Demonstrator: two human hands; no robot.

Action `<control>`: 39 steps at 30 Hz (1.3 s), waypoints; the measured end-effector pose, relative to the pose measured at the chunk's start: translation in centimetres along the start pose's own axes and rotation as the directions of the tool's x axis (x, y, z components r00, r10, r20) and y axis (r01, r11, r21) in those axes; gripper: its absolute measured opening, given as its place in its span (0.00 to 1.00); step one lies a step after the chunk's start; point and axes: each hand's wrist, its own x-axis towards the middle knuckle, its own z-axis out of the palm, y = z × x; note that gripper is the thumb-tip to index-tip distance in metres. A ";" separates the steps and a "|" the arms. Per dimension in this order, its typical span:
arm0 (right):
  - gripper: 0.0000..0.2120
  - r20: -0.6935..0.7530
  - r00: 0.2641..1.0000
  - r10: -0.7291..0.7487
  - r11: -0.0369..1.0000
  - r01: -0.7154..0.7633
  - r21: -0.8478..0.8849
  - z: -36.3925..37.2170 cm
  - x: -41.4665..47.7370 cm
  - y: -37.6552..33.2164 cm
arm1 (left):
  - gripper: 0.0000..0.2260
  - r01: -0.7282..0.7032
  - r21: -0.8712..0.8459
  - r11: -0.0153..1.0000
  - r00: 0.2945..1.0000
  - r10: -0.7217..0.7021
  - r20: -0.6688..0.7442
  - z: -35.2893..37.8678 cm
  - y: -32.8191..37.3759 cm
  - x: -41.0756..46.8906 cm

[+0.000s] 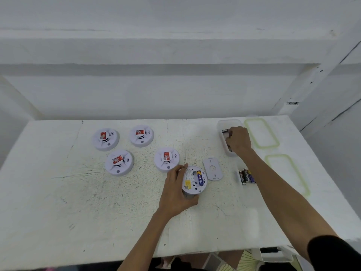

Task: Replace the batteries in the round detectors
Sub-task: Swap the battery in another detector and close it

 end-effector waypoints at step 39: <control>0.16 0.032 0.983 -0.179 0.930 0.158 0.333 -2.1 -12.2 -6.3 | 0.47 -0.014 0.022 1.000 0.999 0.014 -0.032 -0.4 -0.2 -0.3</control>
